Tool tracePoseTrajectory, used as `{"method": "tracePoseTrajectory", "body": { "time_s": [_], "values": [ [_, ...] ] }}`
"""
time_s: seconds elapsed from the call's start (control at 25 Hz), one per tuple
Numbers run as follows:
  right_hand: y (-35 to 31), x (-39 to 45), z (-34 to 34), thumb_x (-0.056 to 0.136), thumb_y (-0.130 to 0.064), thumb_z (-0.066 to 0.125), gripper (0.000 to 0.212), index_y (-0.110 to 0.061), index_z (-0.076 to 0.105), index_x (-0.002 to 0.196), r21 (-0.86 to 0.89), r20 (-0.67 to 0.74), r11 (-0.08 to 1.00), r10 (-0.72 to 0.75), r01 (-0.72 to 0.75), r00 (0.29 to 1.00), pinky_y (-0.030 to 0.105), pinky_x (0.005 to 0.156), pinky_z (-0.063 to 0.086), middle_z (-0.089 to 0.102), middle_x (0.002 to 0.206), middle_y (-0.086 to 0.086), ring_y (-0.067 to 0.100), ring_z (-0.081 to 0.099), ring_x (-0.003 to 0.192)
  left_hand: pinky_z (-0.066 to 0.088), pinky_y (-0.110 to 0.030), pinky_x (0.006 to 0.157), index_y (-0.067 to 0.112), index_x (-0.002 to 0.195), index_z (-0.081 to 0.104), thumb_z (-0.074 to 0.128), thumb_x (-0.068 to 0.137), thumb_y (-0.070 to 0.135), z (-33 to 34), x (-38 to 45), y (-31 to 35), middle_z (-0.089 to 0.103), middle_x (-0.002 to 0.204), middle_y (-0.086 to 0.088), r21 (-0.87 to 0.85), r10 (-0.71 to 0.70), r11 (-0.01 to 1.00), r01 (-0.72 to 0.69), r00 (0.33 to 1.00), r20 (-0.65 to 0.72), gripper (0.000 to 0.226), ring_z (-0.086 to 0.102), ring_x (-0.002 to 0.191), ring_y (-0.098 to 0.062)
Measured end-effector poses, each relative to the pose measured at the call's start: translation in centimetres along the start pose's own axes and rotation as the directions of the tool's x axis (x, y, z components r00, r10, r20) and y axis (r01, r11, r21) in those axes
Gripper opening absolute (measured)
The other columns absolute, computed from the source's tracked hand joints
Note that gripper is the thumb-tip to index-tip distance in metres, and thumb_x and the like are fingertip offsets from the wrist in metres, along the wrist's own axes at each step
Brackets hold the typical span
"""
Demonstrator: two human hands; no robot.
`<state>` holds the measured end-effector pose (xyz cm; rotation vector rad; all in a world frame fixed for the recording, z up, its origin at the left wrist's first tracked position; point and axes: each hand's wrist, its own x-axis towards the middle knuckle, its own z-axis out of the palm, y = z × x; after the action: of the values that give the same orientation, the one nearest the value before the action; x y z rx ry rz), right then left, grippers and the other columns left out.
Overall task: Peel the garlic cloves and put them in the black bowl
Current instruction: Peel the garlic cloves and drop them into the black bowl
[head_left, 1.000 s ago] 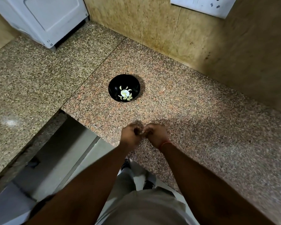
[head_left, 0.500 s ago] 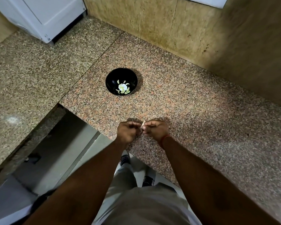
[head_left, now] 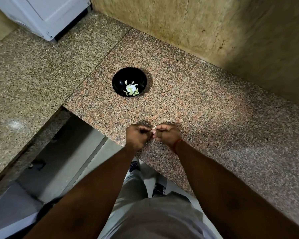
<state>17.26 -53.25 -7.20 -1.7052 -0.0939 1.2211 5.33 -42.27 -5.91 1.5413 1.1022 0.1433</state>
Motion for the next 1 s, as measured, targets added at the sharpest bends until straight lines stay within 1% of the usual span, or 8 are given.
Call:
{"method": "tracePoseTrajectory", "body": {
  "time_s": [0.16, 0.28, 0.48, 0.56, 0.64, 0.76, 0.88, 1.0],
  "values": [
    [-0.2, 0.0, 0.0, 0.088, 0.002, 0.073, 0.013, -0.002, 0.074, 0.101, -0.019, 0.012, 1.0, -0.024, 0.025, 1.0, 0.034, 0.075, 0.062, 0.076, 0.098, 0.017, 0.02, 0.07, 0.081, 0.053, -0.014, 0.056, 0.006, 0.094, 0.077, 0.078, 0.086, 0.004, 0.4, -0.1, 0.3, 0.075, 0.089, -0.004, 0.067, -0.003, 0.998, 0.004, 1.0, -0.015, 0.008, 0.072, 0.068, -0.011],
    [-0.1, 0.0, 0.1, 0.089, 0.002, 0.073, 0.011, -0.007, 0.074, 0.095, 0.024, -0.028, 1.0, -0.012, 0.012, 1.0, 0.029, 0.07, 0.062, 0.076, 0.092, 0.012, 0.018, 0.072, 0.077, 0.051, -0.014, 0.053, 0.011, 0.096, 0.075, 0.068, 0.096, 0.008, 1.1, -0.4, 0.3, 0.072, 0.089, 0.001, 0.226, 0.037, 0.973, -0.036, 0.999, -0.001, 0.008, 0.069, 0.068, -0.01],
    [-0.1, 0.2, 0.0, 0.089, 0.004, 0.072, 0.012, -0.006, 0.073, 0.095, 0.064, -0.027, 0.998, -0.004, 0.006, 1.0, 0.033, 0.074, 0.061, 0.076, 0.089, 0.011, 0.017, 0.072, 0.073, 0.043, -0.011, 0.057, 0.013, 0.092, 0.072, 0.06, 0.101, 0.015, 1.2, -0.2, -0.3, 0.063, 0.082, 0.008, 0.427, 0.226, 0.875, -0.228, 0.972, 0.056, 0.015, 0.057, 0.07, -0.001],
    [0.1, 0.4, 0.1, 0.09, 0.002, 0.072, 0.012, -0.001, 0.073, 0.101, 0.06, -0.036, 0.998, -0.006, 0.009, 0.999, 0.039, 0.079, 0.062, 0.076, 0.095, 0.016, 0.022, 0.073, 0.079, 0.041, -0.011, 0.056, 0.012, 0.093, 0.07, 0.058, 0.103, 0.017, 1.4, 0.1, -0.4, 0.063, 0.082, 0.006, 0.466, 0.24, 0.854, -0.233, 0.97, 0.045, 0.016, 0.056, 0.069, -0.001],
    [0.2, 0.6, 0.3, 0.09, -0.001, 0.073, 0.012, -0.002, 0.075, 0.102, 0.04, -0.074, 0.999, -0.01, 0.013, 0.997, 0.045, 0.081, 0.062, 0.077, 0.097, 0.017, 0.026, 0.073, 0.084, 0.044, -0.011, 0.057, 0.011, 0.094, 0.067, 0.058, 0.102, 0.014, 2.0, 0.3, -0.5, 0.063, 0.084, 0.005, 0.433, 0.197, 0.884, -0.178, 0.98, 0.001, 0.013, 0.059, 0.071, -0.006],
    [0.0, 0.6, 0.5, 0.091, -0.001, 0.073, 0.008, -0.004, 0.075, 0.098, 0.029, -0.103, 0.999, -0.017, 0.02, 0.994, 0.047, 0.082, 0.061, 0.077, 0.096, 0.018, 0.023, 0.071, 0.081, 0.05, -0.013, 0.06, 0.01, 0.093, 0.065, 0.06, 0.099, 0.004, 2.8, 0.4, -0.7, 0.066, 0.087, 0.002, 0.291, 0.106, 0.953, -0.086, 0.993, -0.055, 0.01, 0.064, 0.078, -0.011],
    [0.0, 0.7, 0.4, 0.091, -0.001, 0.072, 0.008, -0.003, 0.074, 0.098, 0.03, -0.103, 1.0, 0.0, 0.004, 0.995, 0.048, 0.085, 0.061, 0.077, 0.098, 0.018, 0.026, 0.072, 0.085, 0.059, -0.023, 0.07, 0.01, 0.092, 0.065, 0.059, 0.098, 0.0, 3.3, 0.5, -0.9, 0.069, 0.092, -0.004, 0.138, 0.031, 0.99, -0.018, 0.995, -0.095, 0.013, 0.067, 0.085, -0.019],
    [0.1, 0.7, 0.5, 0.091, -0.002, 0.072, 0.008, -0.003, 0.074, 0.099, 0.036, -0.095, 0.999, -0.009, 0.013, 0.995, 0.049, 0.085, 0.062, 0.077, 0.098, 0.018, 0.03, 0.073, 0.09, 0.054, -0.015, 0.063, 0.001, 0.097, 0.064, 0.056, 0.1, -0.001, 3.3, 0.1, -0.3, 0.067, 0.093, -0.009, 0.063, -0.007, 0.998, 0.012, 0.997, -0.076, 0.008, 0.061, 0.079, -0.015]
  ]
}}
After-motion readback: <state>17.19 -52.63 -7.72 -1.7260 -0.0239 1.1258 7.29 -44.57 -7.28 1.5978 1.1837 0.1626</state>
